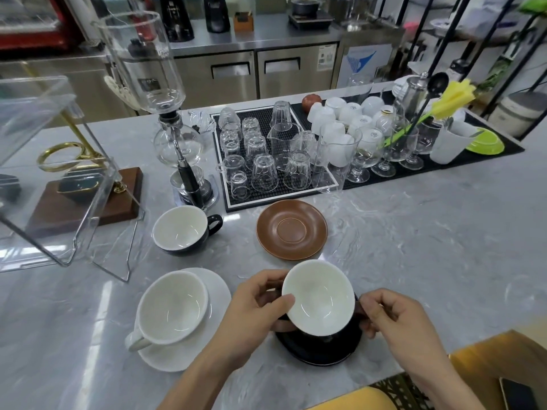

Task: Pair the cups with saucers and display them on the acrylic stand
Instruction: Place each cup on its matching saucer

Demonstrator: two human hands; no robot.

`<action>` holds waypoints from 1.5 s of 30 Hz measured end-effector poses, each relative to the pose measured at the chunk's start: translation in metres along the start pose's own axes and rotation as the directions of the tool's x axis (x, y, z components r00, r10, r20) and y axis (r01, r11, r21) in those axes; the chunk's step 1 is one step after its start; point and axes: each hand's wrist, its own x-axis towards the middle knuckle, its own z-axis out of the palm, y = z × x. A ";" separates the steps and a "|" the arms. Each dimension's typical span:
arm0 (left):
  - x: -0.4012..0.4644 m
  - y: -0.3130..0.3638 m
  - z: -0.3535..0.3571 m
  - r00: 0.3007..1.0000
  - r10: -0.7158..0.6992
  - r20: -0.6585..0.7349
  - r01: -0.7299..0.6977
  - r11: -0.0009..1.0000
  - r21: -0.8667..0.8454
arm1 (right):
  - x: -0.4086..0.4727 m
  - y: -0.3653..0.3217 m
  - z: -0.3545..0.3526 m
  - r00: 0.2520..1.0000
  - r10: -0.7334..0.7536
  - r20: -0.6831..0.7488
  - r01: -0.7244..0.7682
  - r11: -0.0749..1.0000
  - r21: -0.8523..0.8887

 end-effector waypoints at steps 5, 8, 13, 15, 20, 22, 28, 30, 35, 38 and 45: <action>0.011 0.023 -0.006 0.994 0.103 -0.026 -0.102 0.994 0.028 | 0.017 -0.018 0.007 0.995 -0.096 -0.004 0.096 0.993 0.075; 0.027 0.039 -0.009 0.991 0.123 -0.049 -0.119 0.989 0.083 | 0.039 -0.032 0.012 0.990 -0.137 -0.032 0.139 0.987 0.078; 0.061 0.064 -0.011 0.988 0.114 -0.106 -0.100 0.986 0.134 | 0.088 -0.047 0.023 0.984 -0.166 -0.058 0.170 0.983 0.066; 0.079 0.072 -0.015 0.987 0.114 -0.116 -0.090 0.977 0.195 | 0.105 -0.054 0.029 0.983 -0.167 -0.079 0.173 0.982 0.078; 0.120 0.082 -0.026 0.976 0.111 -0.187 -0.042 0.940 0.339 | 0.139 -0.062 0.038 0.986 -0.134 -0.097 0.142 0.987 0.078; 0.131 0.085 -0.029 0.974 0.114 -0.194 -0.030 0.919 0.392 | 0.149 -0.059 0.039 0.989 -0.113 -0.093 0.121 0.989 0.081; 0.145 0.085 -0.027 0.973 0.101 -0.206 0.010 0.879 0.477 | 0.162 -0.050 0.039 0.997 -0.044 -0.070 0.049 0.996 0.080; 0.147 0.082 -0.025 0.972 0.102 -0.213 0.019 0.865 0.501 | 0.165 -0.047 0.039 0.997 -0.032 -0.073 0.036 0.997 0.061; 0.152 0.078 -0.029 0.972 0.096 -0.214 0.031 0.852 0.523 | 0.168 -0.040 0.041 0.997 -0.044 -0.056 0.045 0.999 0.021; 0.152 0.077 -0.031 0.974 0.090 -0.207 0.033 0.849 0.527 | 0.170 -0.039 0.041 0.998 -0.047 -0.048 0.047 0.999 -0.003; 0.153 0.069 -0.036 0.983 0.074 -0.166 0.018 0.870 0.493 | 0.174 -0.037 0.041 0.998 -0.036 -0.048 0.036 0.999 -0.003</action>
